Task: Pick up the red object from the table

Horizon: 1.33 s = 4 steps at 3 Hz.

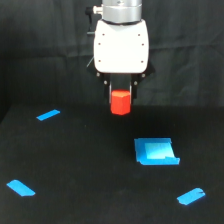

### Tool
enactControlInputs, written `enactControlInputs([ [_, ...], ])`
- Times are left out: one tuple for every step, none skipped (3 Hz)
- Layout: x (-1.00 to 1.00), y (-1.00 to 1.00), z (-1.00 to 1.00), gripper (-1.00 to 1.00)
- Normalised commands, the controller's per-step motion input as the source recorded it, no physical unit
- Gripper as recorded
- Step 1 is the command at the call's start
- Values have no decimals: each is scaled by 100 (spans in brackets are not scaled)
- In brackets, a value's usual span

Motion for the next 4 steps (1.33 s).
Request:
enactControlInputs([
  [2,5,2,-100],
  [1,4,4,-100],
  [1,4,3,-100],
  [1,4,4,-100],
])
